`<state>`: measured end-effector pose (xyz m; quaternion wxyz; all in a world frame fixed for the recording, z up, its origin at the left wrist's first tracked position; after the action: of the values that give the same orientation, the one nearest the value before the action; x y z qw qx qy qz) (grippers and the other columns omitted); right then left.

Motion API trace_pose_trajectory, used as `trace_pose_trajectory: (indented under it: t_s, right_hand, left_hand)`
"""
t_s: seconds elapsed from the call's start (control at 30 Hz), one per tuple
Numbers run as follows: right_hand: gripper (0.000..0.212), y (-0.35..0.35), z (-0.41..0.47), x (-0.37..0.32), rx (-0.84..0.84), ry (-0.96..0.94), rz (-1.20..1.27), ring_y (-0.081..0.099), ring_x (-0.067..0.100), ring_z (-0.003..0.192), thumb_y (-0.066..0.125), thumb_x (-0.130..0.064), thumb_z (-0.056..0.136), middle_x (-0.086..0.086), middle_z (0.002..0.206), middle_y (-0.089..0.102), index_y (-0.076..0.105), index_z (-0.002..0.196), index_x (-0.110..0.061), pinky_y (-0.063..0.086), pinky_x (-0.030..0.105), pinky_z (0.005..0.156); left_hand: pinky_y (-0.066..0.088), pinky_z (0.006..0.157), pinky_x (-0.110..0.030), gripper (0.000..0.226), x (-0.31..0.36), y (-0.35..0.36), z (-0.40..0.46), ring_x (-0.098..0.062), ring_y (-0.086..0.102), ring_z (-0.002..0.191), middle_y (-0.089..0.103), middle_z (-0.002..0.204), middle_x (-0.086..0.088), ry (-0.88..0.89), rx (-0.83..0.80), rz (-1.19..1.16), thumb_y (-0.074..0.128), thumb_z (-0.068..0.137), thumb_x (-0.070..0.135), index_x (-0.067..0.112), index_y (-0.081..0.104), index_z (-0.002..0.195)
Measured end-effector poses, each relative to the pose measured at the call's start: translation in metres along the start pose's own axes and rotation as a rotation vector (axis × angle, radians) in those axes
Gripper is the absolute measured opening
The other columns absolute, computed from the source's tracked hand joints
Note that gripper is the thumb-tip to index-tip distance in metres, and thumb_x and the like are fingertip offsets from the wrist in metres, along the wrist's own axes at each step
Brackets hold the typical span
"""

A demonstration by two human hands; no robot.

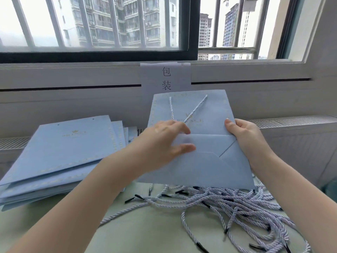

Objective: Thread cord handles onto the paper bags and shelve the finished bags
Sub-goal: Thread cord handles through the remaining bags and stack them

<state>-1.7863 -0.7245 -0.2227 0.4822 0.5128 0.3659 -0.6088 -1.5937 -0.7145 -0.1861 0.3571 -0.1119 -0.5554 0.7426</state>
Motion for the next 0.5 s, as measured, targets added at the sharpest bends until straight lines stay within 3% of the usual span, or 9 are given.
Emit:
trace_pose_trajectory:
  t_s: [0.07, 0.17, 0.23, 0.3, 0.33, 0.37, 0.4, 0.43, 0.5]
  right_hand:
    - [0.023, -0.003, 0.002, 0.001, 0.047, -0.006, 0.027, 0.059, 0.01, 0.047, 0.051, -0.024, 0.097, -0.004, 0.061, 0.067, 0.064, 0.085, -0.009, 0.049, 0.021, 0.044]
    - [0.023, -0.003, 0.002, 0.001, 0.07, -0.002, 0.084, 0.061, 0.011, 0.048, 0.051, -0.022, 0.096, -0.005, 0.061, 0.068, 0.065, 0.08, -0.012, 0.05, 0.022, 0.048]
    - [0.024, -0.001, 0.0, 0.003, 0.072, 0.038, 0.174, 0.062, 0.012, 0.048, 0.05, -0.021, 0.097, -0.001, 0.064, 0.069, 0.065, 0.081, -0.012, 0.05, 0.021, 0.046]
    - [0.027, 0.004, -0.002, 0.005, 0.03, 0.118, 0.304, 0.064, 0.017, 0.051, 0.045, -0.026, 0.098, 0.005, 0.072, 0.069, 0.066, 0.088, -0.011, 0.05, 0.022, 0.046]
    - [0.031, 0.008, -0.003, 0.005, -0.008, 0.164, 0.378, 0.064, 0.019, 0.054, 0.041, -0.031, 0.098, 0.006, 0.074, 0.069, 0.065, 0.091, -0.012, 0.05, 0.022, 0.046]
    - [0.035, 0.012, -0.003, 0.003, -0.045, 0.197, 0.453, 0.065, 0.019, 0.056, 0.038, -0.035, 0.099, 0.006, 0.072, 0.069, 0.064, 0.092, -0.012, 0.05, 0.021, 0.048]
    - [0.037, 0.015, -0.003, 0.0, -0.089, 0.206, 0.508, 0.065, 0.017, 0.059, 0.035, -0.038, 0.099, 0.004, 0.071, 0.069, 0.062, 0.093, -0.013, 0.05, 0.021, 0.051]
    - [0.039, 0.019, -0.003, -0.004, -0.146, 0.196, 0.521, 0.065, 0.014, 0.061, 0.034, -0.04, 0.099, 0.002, 0.07, 0.069, 0.061, 0.092, -0.013, 0.049, 0.022, 0.055]
    - [0.04, 0.03, -0.007, -0.009, -0.302, 0.167, 0.423, 0.068, 0.012, 0.07, 0.033, -0.041, 0.098, 0.0, 0.08, 0.072, 0.063, 0.093, -0.016, 0.048, 0.026, 0.062]
  left_hand:
    - [0.019, 0.112, -0.03, 0.067, 0.011, 0.014, -0.002, -0.012, 0.022, 0.138, 0.028, 0.151, 0.007, 0.037, -0.149, 0.118, 0.055, 0.077, 0.064, 0.035, 0.038, 0.135]
    - [0.008, 0.117, -0.044, 0.103, 0.021, 0.035, -0.008, -0.018, -0.003, 0.145, -0.002, 0.159, -0.003, 0.044, -0.275, 0.263, 0.061, 0.064, 0.074, 0.04, 0.008, 0.145]
    - [0.007, 0.116, -0.05, 0.112, 0.021, 0.043, -0.009, -0.024, -0.011, 0.145, -0.012, 0.157, -0.01, 0.043, -0.249, 0.391, 0.064, 0.068, 0.068, 0.039, -0.012, 0.145]
    - [0.017, 0.113, -0.05, 0.104, 0.02, 0.045, -0.008, -0.031, 0.0, 0.145, -0.008, 0.156, -0.018, 0.032, -0.142, 0.537, 0.063, 0.084, 0.043, 0.033, -0.021, 0.145]
    - [0.029, 0.106, -0.047, 0.098, 0.022, 0.043, -0.007, -0.033, 0.019, 0.142, 0.008, 0.154, -0.025, 0.061, -0.028, 0.607, 0.06, 0.086, 0.026, 0.027, -0.017, 0.147]
    - [0.041, 0.09, -0.042, 0.095, 0.024, 0.038, -0.007, -0.032, 0.046, 0.126, 0.036, 0.141, -0.029, 0.108, 0.103, 0.64, 0.061, 0.079, 0.014, 0.019, -0.002, 0.15]
    - [0.044, 0.068, -0.033, 0.092, 0.024, 0.031, -0.006, -0.027, 0.065, 0.094, 0.06, 0.114, -0.021, 0.112, 0.203, 0.627, 0.067, 0.068, 0.007, 0.013, 0.022, 0.148]
    - [0.037, 0.052, -0.025, 0.085, 0.022, 0.022, -0.008, -0.021, 0.064, 0.063, 0.067, 0.084, -0.008, 0.111, 0.308, 0.565, 0.073, 0.057, 0.004, 0.01, 0.046, 0.137]
    - [0.024, 0.041, -0.018, 0.067, 0.016, 0.004, -0.01, -0.017, 0.052, 0.039, 0.058, 0.057, 0.004, 0.11, 0.498, 0.471, 0.08, 0.052, 0.005, 0.01, 0.065, 0.117]
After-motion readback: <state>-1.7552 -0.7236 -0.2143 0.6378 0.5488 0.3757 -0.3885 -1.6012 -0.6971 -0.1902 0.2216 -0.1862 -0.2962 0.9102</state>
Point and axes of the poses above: each hand's wrist, its own z-axis towards the middle knuckle, its own y-axis out of the palm, x = y × z, the point moved 6 cm from there along z, towards the middle knuckle
